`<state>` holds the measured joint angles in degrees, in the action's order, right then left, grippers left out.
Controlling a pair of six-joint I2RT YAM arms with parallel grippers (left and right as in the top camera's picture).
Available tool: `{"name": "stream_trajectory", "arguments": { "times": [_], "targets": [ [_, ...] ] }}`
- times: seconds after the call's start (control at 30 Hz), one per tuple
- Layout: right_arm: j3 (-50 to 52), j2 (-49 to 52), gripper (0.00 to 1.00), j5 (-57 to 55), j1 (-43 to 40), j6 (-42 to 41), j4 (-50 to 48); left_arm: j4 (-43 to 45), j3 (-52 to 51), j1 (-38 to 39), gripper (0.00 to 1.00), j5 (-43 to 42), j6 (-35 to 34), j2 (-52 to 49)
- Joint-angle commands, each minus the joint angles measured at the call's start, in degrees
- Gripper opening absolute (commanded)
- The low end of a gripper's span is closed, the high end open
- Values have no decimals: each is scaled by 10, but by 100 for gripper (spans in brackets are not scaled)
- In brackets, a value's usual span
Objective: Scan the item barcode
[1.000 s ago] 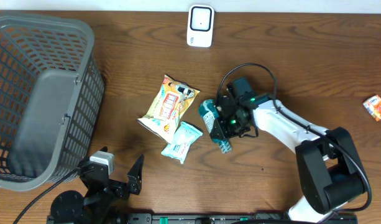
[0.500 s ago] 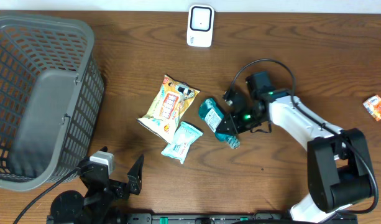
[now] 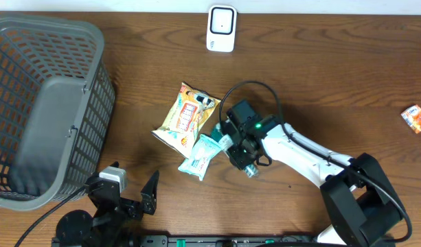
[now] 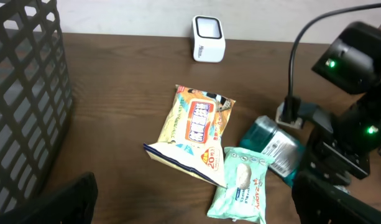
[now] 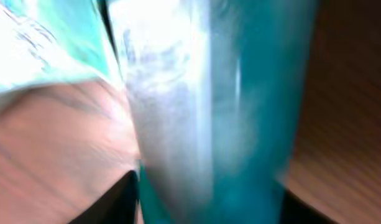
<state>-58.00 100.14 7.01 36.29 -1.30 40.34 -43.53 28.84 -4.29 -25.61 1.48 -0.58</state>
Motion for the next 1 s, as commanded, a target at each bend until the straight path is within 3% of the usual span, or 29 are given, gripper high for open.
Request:
{"name": "stream_trajectory", "arguments": {
  "times": [0.0, 0.1, 0.2, 0.37, 0.43, 0.53, 0.8, 0.97],
  "targets": [
    [11, 4, 66, -54, 1, -14, 9, 0, 3, -2, 98, -7, -1, 3],
    [14, 4, 70, -54, 1, -14, 10, 0, 3, -2, 98, -8, -1, 3],
    [18, 4, 68, -51, 2, -14, 10, 0, 3, -2, 98, -8, -1, 3],
    [23, 4, 24, -32, 2, -15, 5, 0, 3, -2, 98, -8, -1, 3],
    [23, 4, 13, -28, 2, -15, 4, 0, 3, -2, 98, -7, -1, 3],
    [23, 4, 3, -28, 2, -21, 4, 0, 3, -2, 98, -8, -1, 3],
    [28, 4, 2, -56, 2, -30, -4, 0, 3, -2, 98, -8, -1, 3],
    [78, 4, 6, -53, 2, -44, -43, 0, 3, -2, 98, -8, -1, 3]
  ]
}}
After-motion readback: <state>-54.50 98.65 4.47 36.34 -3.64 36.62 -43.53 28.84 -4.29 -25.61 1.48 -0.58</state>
